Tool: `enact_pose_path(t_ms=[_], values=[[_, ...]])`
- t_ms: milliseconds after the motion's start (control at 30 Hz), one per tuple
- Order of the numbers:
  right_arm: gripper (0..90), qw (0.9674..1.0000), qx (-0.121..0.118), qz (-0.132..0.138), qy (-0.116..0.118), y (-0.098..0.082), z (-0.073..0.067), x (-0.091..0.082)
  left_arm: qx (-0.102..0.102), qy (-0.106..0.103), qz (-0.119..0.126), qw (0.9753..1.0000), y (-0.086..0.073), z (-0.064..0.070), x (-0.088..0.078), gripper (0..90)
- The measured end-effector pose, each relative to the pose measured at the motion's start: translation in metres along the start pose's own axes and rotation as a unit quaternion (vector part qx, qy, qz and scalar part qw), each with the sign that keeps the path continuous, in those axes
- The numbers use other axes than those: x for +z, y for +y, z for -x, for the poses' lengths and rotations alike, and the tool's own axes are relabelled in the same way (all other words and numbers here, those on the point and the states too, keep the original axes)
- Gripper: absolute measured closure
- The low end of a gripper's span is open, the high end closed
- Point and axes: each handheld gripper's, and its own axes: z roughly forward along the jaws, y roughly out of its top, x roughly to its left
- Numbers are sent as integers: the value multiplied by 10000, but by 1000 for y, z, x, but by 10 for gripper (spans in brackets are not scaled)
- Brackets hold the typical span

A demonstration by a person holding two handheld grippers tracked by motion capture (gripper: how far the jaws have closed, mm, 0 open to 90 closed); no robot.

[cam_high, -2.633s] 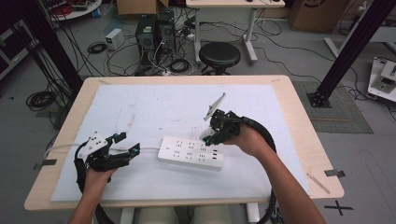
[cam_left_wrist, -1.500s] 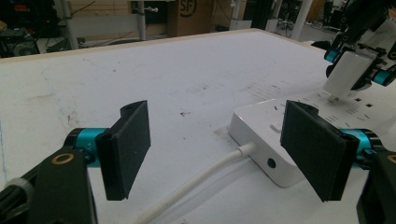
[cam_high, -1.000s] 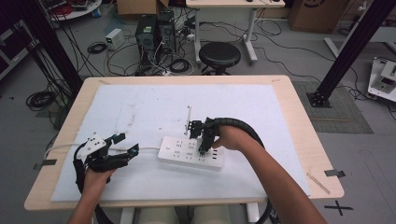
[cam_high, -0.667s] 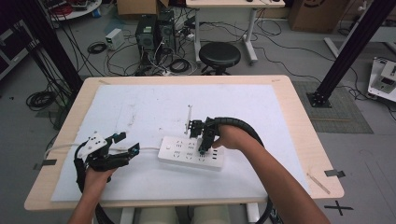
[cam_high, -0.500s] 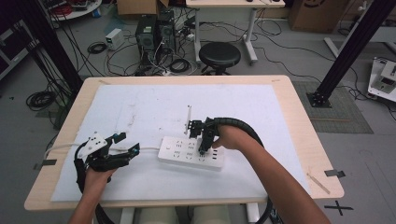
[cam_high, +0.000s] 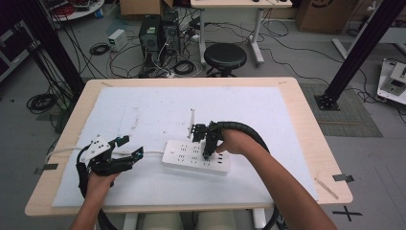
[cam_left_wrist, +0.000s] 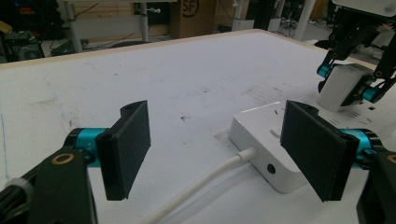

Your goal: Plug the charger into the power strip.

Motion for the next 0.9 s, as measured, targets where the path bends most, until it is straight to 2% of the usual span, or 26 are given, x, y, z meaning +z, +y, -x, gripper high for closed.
enact_pose_path(t_ms=[167, 300, 333, 367, 400, 467, 567, 667, 700, 767, 833, 900], values=[[633, 10000, -15, 91, -6, -2, 0, 0, -1, -25, -3, 10000, 0, 1, 2, 244], [625, 9995, -14, 328, 45, -8, 2, 1, -9, -59, 2, 10000, 0, 0, 1, 244], [600, 9992, 37, 398, 72, -10, 3, 2, -22, -59, -5, 10000, 0, 0, 0, 244], [502, 9990, 164, 404, 98, -13, 3, 5, -28, -57, -11, 10000, 0, 0, 0, 244], [464, 9984, 281, 468, 117, -18, 5, 7, -3, -49, -31, 10000, 0, -1, -1, 244], [427, 9940, 592, 885, 245, -30, 7, 4, -40, -48, -17, 10000, -1, -1, -3, 244], [396, 9821, 993, 1566, 326, -52, 11, -5, -59, -36, -34, 10000, -3, -2, -3, 244], [367, 9723, 1231, 1946, 393, -70, 12, -12, -87, -44, 2, 10000, -3, -1, -4, 244], [326, 9687, 1340, 2059, 351, -76, 12, -14, -59, -43, -15, 10000, -3, -1, -4, 244], [317, 9653, 1386, 2203, 209, -85, 11, -17, -56, -51, -29, 10000, -3, 1, -3, 244], [308, 9590, 1494, 2400, 211, -94, 8, -19, -46, -53, -57, 10000, -4, 2, -4, 244], [282, 9543, 1549, 2547, 188, -101, 6, -20, -63, -51, -62, 9999, -6, 2, -4, 244]])
